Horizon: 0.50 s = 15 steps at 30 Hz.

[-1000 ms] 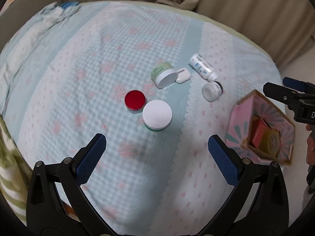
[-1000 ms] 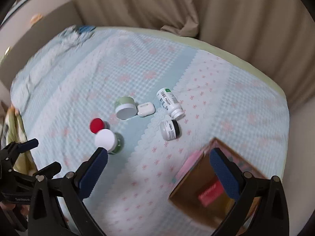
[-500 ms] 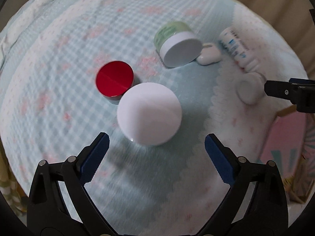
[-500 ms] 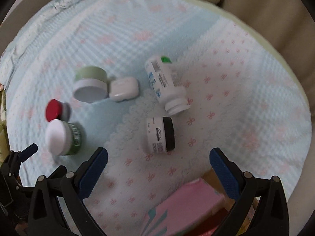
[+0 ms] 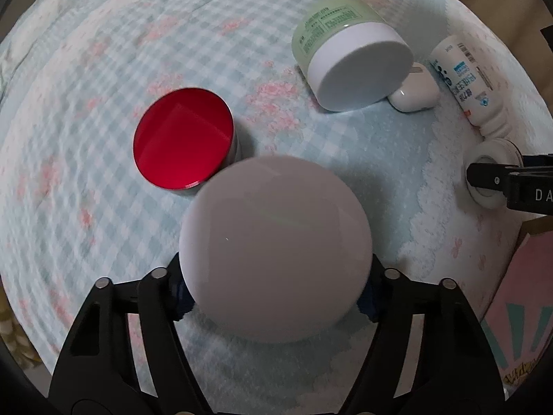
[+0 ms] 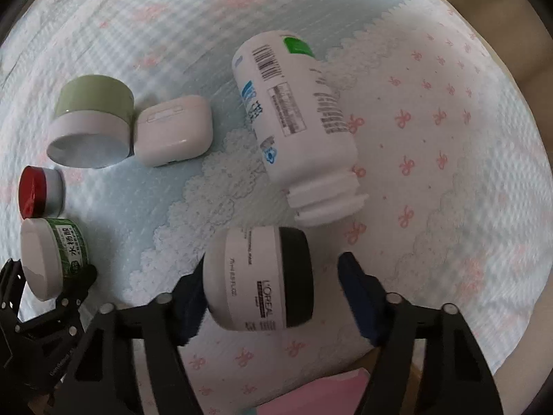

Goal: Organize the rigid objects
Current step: 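Grasp the white jar with the left gripper while the right gripper grasps the L'Oreal jar, then carry the white jar and L'Oreal jar over the cardboard box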

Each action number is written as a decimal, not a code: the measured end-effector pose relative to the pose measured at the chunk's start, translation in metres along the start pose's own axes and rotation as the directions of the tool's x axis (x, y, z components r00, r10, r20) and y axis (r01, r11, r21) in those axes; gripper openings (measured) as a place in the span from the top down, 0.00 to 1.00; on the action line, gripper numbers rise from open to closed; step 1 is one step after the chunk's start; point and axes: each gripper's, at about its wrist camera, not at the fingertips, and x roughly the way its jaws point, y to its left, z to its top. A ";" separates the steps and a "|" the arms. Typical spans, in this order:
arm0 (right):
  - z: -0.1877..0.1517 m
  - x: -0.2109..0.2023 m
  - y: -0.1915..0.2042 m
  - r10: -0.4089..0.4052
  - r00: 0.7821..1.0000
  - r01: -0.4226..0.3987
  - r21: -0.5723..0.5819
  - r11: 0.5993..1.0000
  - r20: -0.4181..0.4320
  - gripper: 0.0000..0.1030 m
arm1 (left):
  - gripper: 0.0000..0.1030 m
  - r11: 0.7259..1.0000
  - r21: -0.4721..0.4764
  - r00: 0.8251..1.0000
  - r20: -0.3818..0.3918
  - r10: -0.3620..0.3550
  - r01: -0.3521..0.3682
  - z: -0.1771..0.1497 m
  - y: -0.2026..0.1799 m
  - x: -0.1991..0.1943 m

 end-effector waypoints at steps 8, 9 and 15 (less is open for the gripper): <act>0.003 0.000 0.012 -0.002 1.000 0.002 0.011 1.000 0.012 0.55 | 0.34 0.999 0.003 0.999 0.014 -0.034 0.034 0.009 0.016 0.005; 0.004 0.000 0.013 -0.004 1.000 0.004 0.013 1.000 0.013 0.55 | 0.34 0.999 0.004 0.999 0.015 -0.037 0.037 0.010 0.018 0.006; 0.000 -0.005 0.018 -0.007 1.000 0.007 0.026 1.000 0.025 0.55 | 0.34 0.999 0.011 0.998 0.037 -0.043 0.043 0.003 0.030 -0.010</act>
